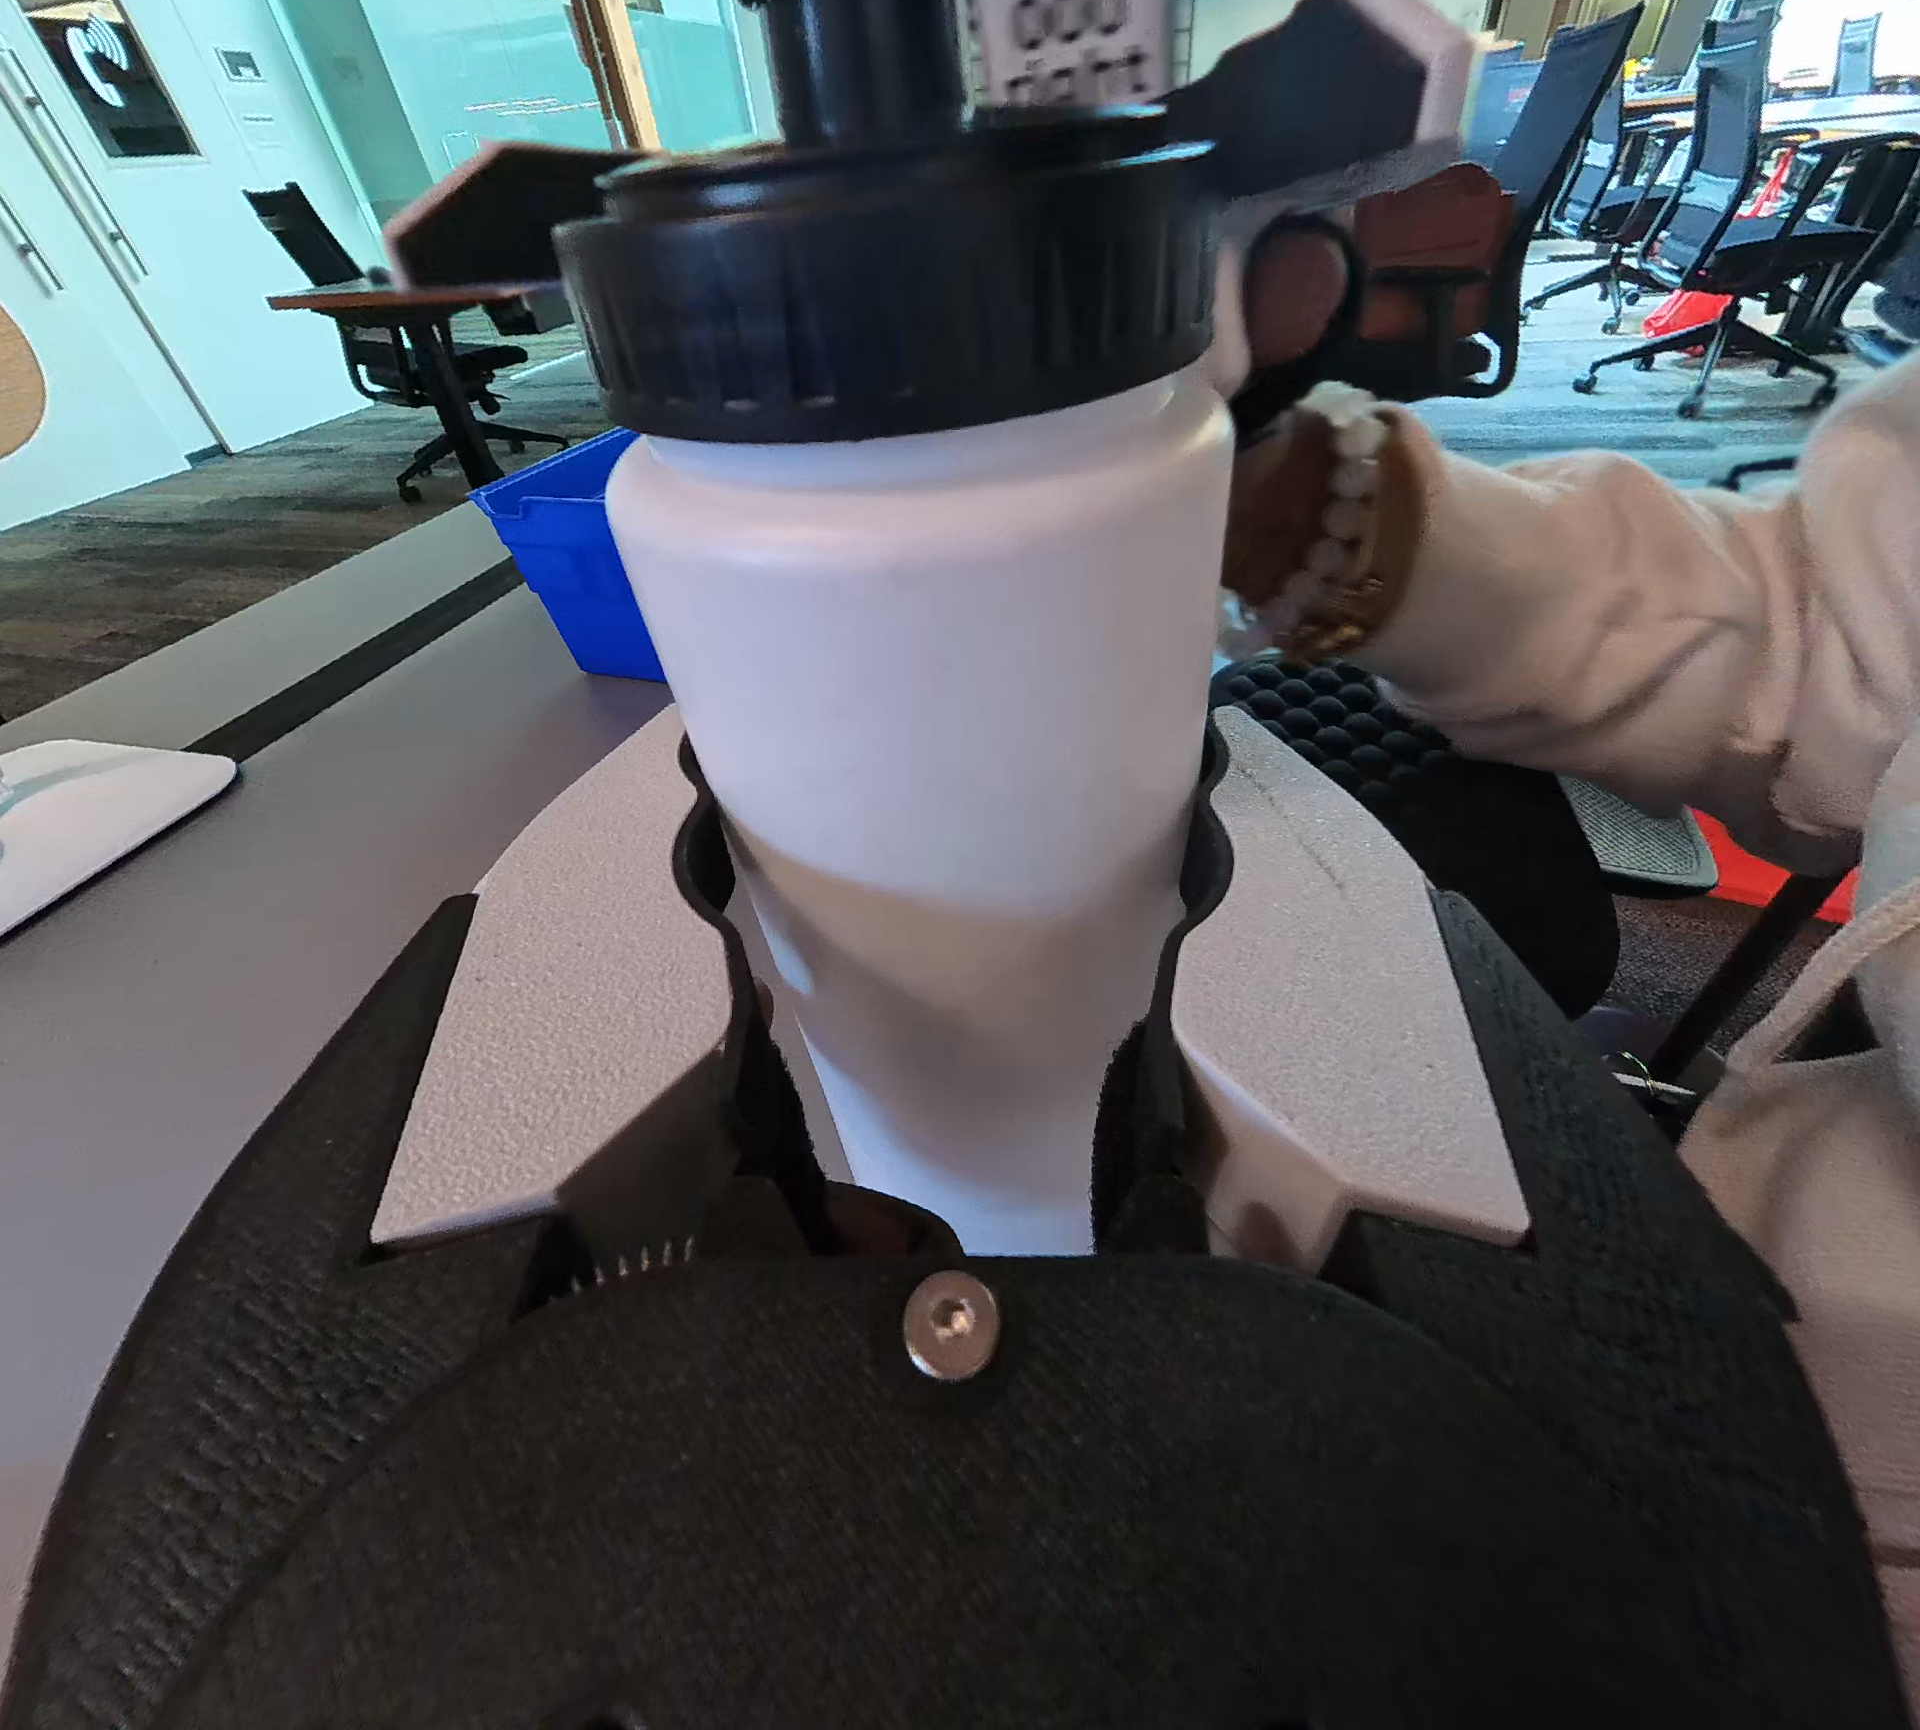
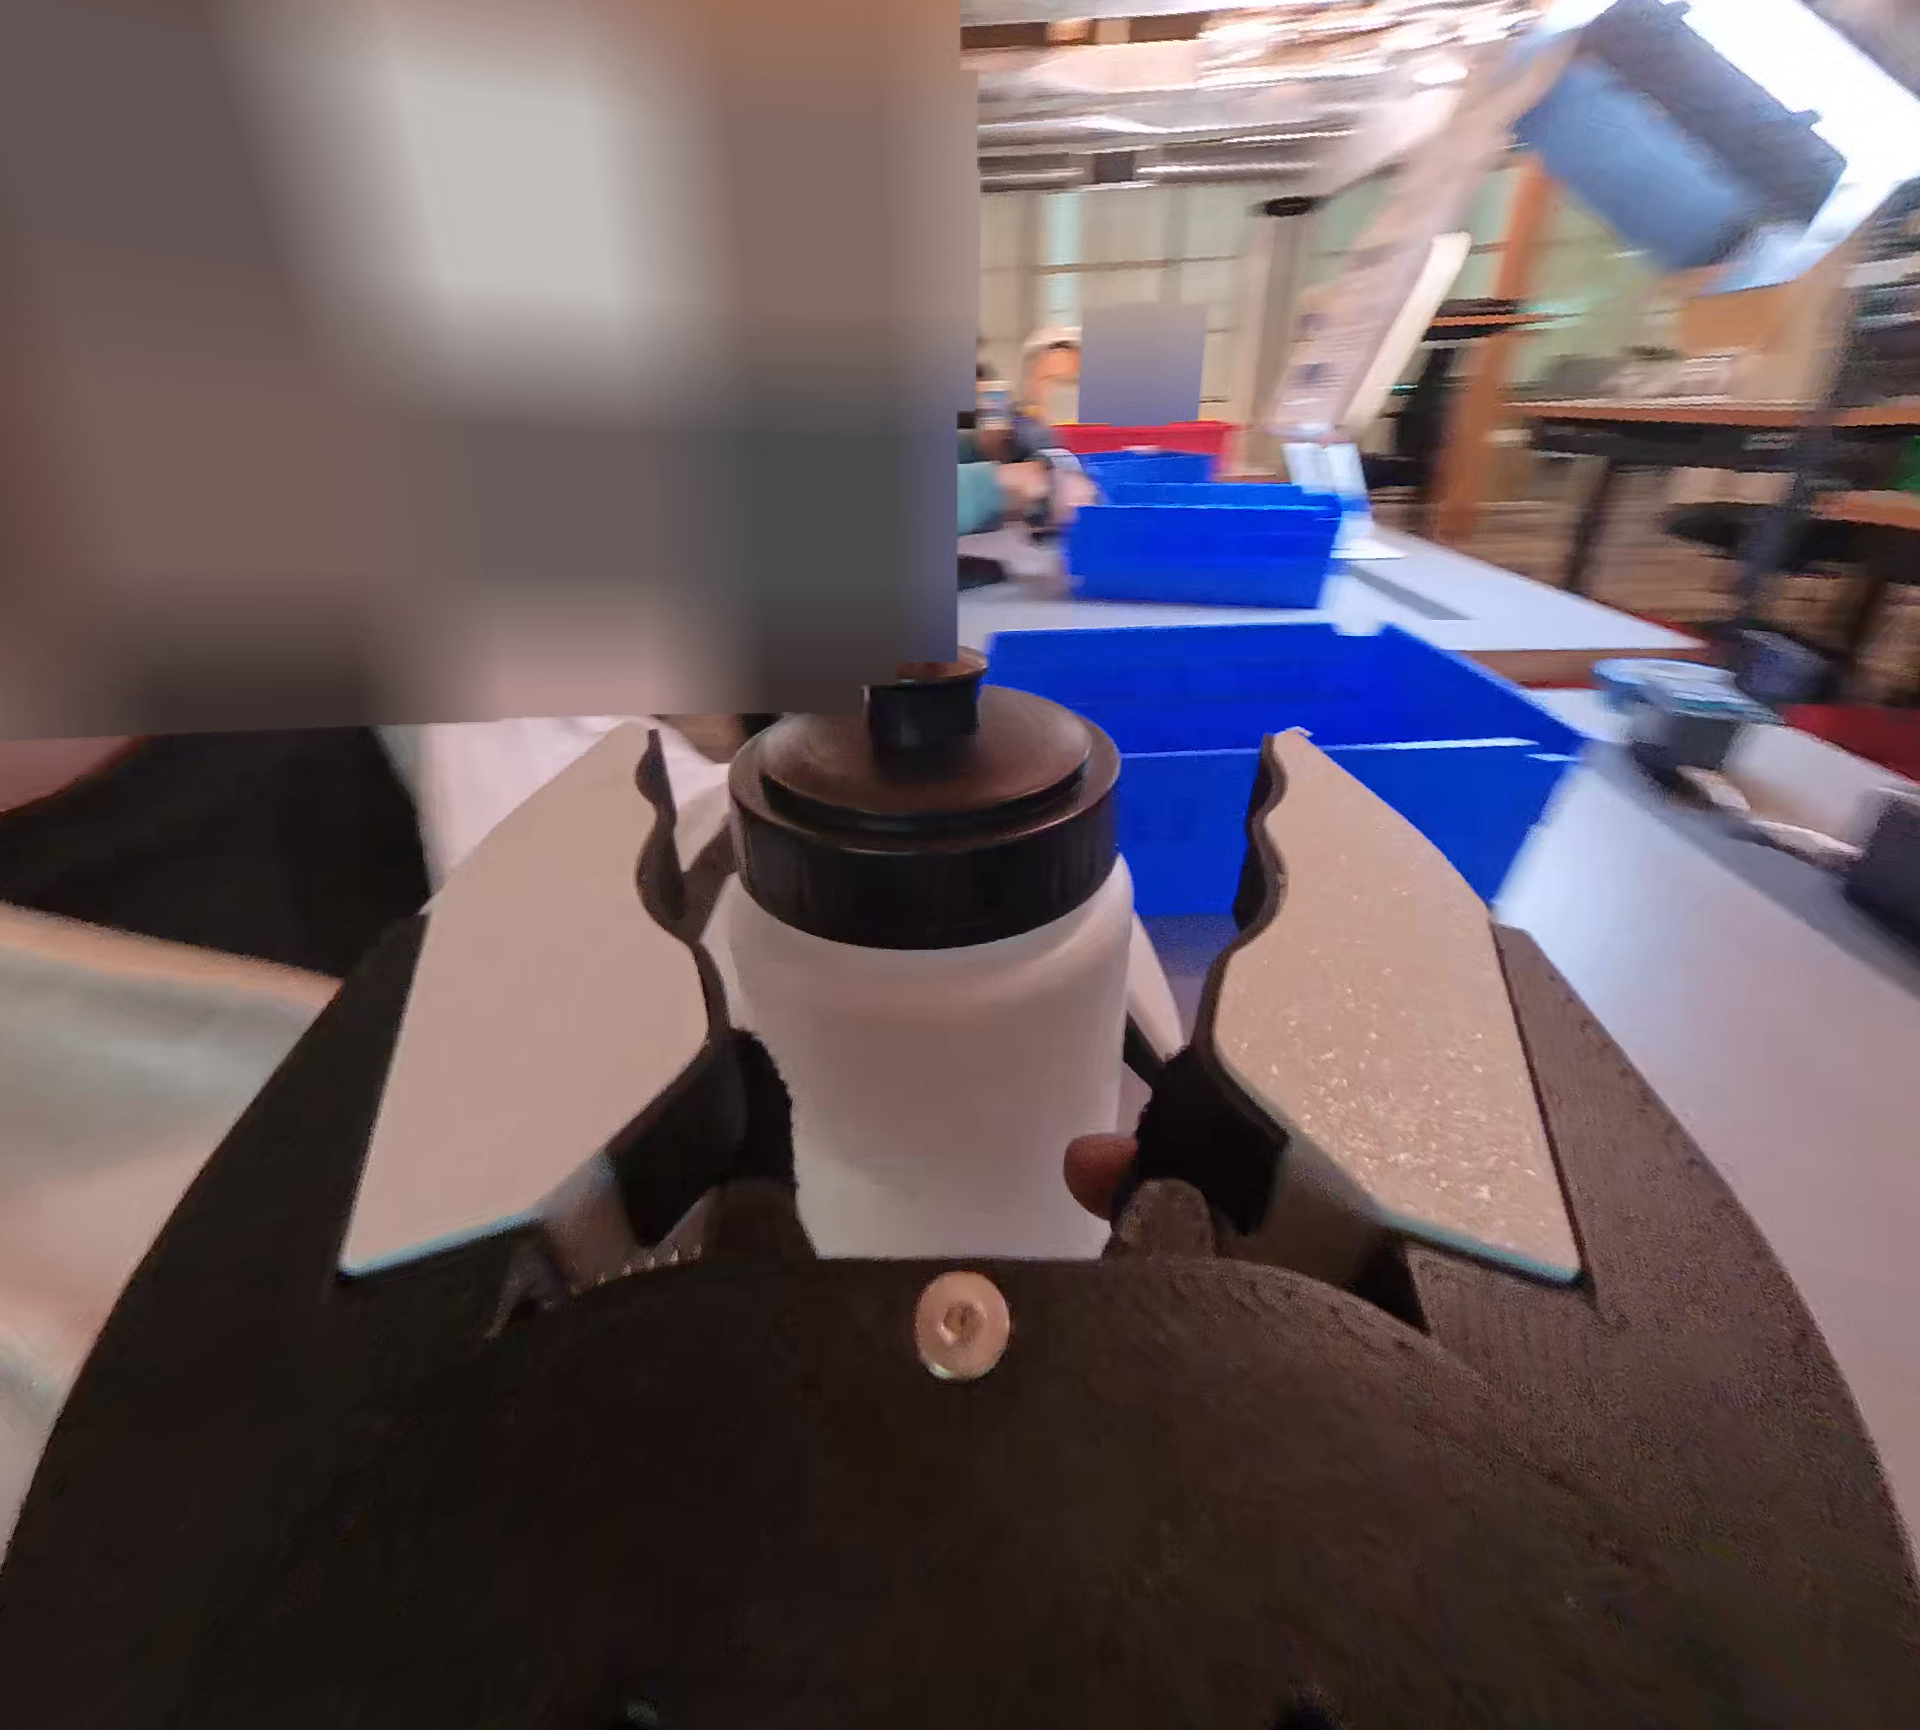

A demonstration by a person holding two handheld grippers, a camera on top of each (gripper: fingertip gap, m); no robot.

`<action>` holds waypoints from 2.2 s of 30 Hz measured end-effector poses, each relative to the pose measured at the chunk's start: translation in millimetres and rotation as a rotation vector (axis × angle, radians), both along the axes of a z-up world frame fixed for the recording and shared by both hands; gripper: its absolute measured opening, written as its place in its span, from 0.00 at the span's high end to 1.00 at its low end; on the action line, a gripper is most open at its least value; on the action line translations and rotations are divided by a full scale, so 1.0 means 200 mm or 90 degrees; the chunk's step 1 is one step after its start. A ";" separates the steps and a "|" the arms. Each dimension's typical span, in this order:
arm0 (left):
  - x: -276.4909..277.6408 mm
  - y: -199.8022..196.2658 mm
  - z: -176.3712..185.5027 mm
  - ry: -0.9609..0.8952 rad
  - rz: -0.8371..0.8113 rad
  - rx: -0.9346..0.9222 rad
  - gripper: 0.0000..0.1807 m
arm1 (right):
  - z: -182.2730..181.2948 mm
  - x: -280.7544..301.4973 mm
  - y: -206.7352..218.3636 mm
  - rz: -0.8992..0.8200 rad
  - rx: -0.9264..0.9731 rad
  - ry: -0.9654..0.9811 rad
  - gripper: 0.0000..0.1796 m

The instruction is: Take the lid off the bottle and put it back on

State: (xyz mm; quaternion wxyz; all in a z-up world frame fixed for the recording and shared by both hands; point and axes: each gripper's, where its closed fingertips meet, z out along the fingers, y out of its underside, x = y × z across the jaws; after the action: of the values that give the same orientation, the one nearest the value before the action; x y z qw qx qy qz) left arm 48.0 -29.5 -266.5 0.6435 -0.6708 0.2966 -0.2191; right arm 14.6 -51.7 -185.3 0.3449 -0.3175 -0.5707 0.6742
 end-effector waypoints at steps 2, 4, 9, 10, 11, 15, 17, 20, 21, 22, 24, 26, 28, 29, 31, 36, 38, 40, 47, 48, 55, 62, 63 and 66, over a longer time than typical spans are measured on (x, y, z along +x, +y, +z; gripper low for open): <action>0.00 0.00 0.00 0.001 0.003 -0.001 0.52 | 0.02 -0.01 0.04 -0.142 0.014 0.011 0.40; 0.00 0.00 0.00 0.001 0.006 0.000 0.52 | 0.04 0.00 0.04 -0.261 0.026 0.028 0.39; 0.00 0.01 0.00 0.000 0.010 0.001 0.52 | 0.01 -0.03 0.05 -0.475 0.016 -0.018 0.41; 0.00 0.01 0.00 0.000 0.010 0.001 0.52 | -0.01 -0.05 0.06 -0.492 0.029 -0.041 0.42; 0.00 0.01 0.00 0.001 0.011 0.002 0.52 | -0.03 -0.06 0.06 -0.504 0.048 -0.059 0.44; -0.01 0.01 0.00 0.000 0.015 0.000 0.52 | -0.05 -0.07 0.05 -0.435 0.054 -0.085 0.57; -0.01 0.01 0.00 -0.001 0.013 0.001 0.52 | -0.05 -0.07 0.03 -0.371 0.059 -0.089 0.57; -0.01 0.01 0.00 0.000 0.008 0.003 0.52 | -0.05 -0.07 -0.02 -0.225 0.065 -0.084 0.57; -0.01 0.00 0.00 0.000 0.007 0.002 0.52 | -0.05 -0.06 -0.03 -0.167 0.066 -0.083 0.57; 0.00 0.00 0.00 0.000 0.002 0.002 0.52 | -0.05 -0.06 -0.04 -0.103 0.069 -0.081 0.57; 0.01 0.00 0.00 -0.001 -0.009 -0.001 0.52 | -0.04 -0.03 -0.08 0.043 0.071 -0.073 0.57; 0.02 0.00 0.00 -0.004 -0.011 -0.003 0.52 | -0.04 0.00 -0.10 0.172 0.060 -0.059 0.57; 0.01 0.00 0.00 -0.008 -0.009 -0.005 0.52 | -0.03 0.01 -0.11 0.248 0.050 -0.051 0.57; 0.01 0.00 0.00 -0.013 -0.008 -0.006 0.52 | -0.03 0.01 -0.11 0.263 0.048 -0.054 0.57; 0.01 0.00 0.00 -0.016 -0.010 -0.007 0.52 | -0.03 0.00 -0.11 0.260 0.049 -0.058 0.57; 0.01 0.00 0.00 -0.004 -0.003 -0.001 0.52 | 0.01 0.00 -0.04 0.105 -0.005 -0.027 0.44; 0.01 0.00 0.00 -0.004 0.000 0.000 0.52 | 0.05 0.00 0.02 -0.022 -0.032 -0.007 0.43; 0.01 0.00 0.00 -0.004 0.004 0.000 0.52 | 0.08 0.02 0.06 -0.169 -0.028 0.015 0.44; 0.01 0.00 0.00 -0.003 0.014 0.001 0.52 | 0.01 -0.01 0.02 -0.478 0.118 -0.040 0.47; 0.01 0.00 0.00 -0.003 0.014 0.001 0.52 | -0.01 -0.02 0.03 -0.489 0.133 -0.060 0.50; 0.00 0.00 0.00 -0.004 0.007 -0.003 0.52 | -0.03 -0.04 0.00 -0.263 0.127 -0.086 0.57; 0.01 -0.01 0.00 -0.004 -0.006 -0.001 0.52 | -0.03 0.00 -0.08 0.146 0.131 -0.045 0.57; 0.01 -0.01 0.00 -0.005 -0.005 -0.001 0.52 | -0.02 0.00 -0.08 0.168 0.126 -0.042 0.57; 0.00 -0.01 0.00 -0.005 -0.002 0.000 0.52 | -0.04 0.00 -0.08 0.162 0.089 -0.074 0.57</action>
State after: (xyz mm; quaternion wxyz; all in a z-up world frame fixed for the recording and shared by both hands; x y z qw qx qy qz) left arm 48.2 -30.6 -266.5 0.6445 -0.6693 0.2952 -0.2226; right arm 13.8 -67.5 -193.1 0.2440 -0.2564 -0.6709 0.6517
